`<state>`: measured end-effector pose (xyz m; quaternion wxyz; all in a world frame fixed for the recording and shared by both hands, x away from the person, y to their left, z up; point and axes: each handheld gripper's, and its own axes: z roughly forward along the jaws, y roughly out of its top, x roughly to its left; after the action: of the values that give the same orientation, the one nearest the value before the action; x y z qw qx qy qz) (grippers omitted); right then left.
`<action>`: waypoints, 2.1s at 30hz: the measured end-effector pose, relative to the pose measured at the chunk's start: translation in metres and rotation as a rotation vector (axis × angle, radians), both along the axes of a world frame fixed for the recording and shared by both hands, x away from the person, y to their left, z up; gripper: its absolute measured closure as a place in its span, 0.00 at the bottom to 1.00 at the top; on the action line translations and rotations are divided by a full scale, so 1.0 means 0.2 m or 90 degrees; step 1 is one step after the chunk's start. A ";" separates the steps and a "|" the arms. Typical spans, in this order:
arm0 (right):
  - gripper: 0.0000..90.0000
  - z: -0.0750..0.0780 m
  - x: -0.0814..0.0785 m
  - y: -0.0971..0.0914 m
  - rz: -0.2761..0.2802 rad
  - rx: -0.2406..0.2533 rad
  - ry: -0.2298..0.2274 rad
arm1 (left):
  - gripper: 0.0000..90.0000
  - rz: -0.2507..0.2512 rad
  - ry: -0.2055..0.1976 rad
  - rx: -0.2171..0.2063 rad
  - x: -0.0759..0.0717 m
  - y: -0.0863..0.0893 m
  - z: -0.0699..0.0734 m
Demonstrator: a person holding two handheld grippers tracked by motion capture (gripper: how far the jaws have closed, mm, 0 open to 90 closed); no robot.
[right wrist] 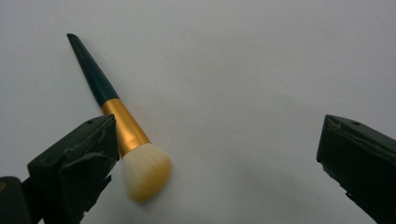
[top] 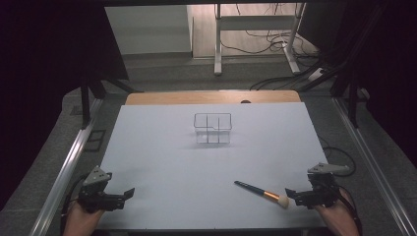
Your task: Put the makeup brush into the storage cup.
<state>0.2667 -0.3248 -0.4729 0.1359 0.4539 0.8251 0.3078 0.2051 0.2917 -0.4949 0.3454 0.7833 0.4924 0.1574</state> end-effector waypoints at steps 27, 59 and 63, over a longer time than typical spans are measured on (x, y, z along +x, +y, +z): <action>0.00 0.03 0.03 0.07 0.023 -0.048 0.056 | 0.00 0.000 0.007 0.017 0.00 -0.01 0.00; 0.00 0.07 0.10 0.28 0.106 -0.102 0.071 | 0.00 -0.008 0.008 0.026 0.00 -0.02 -0.01; 0.00 0.07 0.12 0.32 0.119 -0.111 0.077 | 0.00 -0.008 0.008 0.026 0.00 -0.02 -0.01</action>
<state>0.2900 -0.2599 -0.4596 0.0959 0.3794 0.8939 0.2186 0.2060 0.2873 -0.4964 0.3269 0.7943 0.4863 0.1604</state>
